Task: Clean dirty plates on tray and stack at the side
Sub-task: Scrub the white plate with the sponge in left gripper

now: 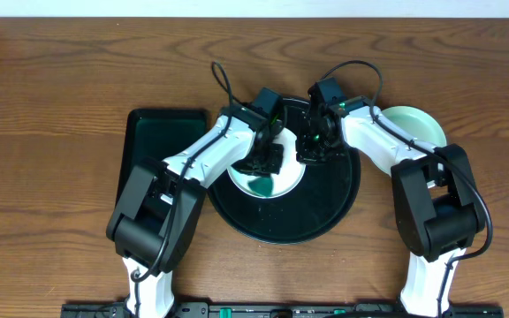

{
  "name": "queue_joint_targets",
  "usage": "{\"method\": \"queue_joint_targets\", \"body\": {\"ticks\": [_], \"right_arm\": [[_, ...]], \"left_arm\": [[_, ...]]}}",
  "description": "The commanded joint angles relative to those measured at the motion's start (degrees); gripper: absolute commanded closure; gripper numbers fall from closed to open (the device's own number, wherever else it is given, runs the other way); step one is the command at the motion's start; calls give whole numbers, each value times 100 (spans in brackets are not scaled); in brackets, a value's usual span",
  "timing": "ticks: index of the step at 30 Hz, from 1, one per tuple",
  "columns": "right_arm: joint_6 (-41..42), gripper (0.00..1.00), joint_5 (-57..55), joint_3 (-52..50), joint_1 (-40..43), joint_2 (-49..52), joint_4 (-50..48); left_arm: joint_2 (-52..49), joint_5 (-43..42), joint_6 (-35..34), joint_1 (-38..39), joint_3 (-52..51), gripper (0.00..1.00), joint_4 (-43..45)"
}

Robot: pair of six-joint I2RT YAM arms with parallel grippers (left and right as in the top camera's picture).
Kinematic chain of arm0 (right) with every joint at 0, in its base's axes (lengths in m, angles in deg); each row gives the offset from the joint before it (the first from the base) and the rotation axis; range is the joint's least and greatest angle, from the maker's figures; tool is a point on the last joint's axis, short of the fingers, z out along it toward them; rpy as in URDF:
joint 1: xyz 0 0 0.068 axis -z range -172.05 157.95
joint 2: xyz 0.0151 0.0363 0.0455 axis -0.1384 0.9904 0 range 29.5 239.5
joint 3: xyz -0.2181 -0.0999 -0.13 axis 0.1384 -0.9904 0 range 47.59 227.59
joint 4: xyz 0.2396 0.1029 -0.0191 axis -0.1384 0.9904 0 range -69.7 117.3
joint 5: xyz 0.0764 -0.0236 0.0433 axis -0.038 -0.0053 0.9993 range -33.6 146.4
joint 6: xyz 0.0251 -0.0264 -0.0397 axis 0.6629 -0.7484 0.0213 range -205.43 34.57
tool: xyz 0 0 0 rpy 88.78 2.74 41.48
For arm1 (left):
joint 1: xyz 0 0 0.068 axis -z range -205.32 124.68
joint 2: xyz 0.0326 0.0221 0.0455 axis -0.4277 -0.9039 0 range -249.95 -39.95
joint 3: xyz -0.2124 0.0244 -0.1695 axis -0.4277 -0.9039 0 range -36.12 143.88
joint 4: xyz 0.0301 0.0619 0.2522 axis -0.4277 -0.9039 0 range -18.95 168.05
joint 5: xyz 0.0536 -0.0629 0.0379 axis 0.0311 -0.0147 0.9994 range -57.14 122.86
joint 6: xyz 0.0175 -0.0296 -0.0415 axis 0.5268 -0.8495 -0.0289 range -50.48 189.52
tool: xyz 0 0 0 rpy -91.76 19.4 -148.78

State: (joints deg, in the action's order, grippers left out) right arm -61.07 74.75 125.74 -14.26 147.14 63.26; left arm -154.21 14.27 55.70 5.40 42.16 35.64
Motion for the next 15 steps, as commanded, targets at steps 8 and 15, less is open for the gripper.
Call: {"method": "queue_joint_targets", "body": {"ticks": [8,15], "right_arm": [[-22,99,-153,-136,-39,195,66],[-20,99,-153,-136,-39,195,57]], "left_arm": [[-116,221,-575,-129,-70,93,807],[-116,2041,-1488,-431,-72,93,638]]}}
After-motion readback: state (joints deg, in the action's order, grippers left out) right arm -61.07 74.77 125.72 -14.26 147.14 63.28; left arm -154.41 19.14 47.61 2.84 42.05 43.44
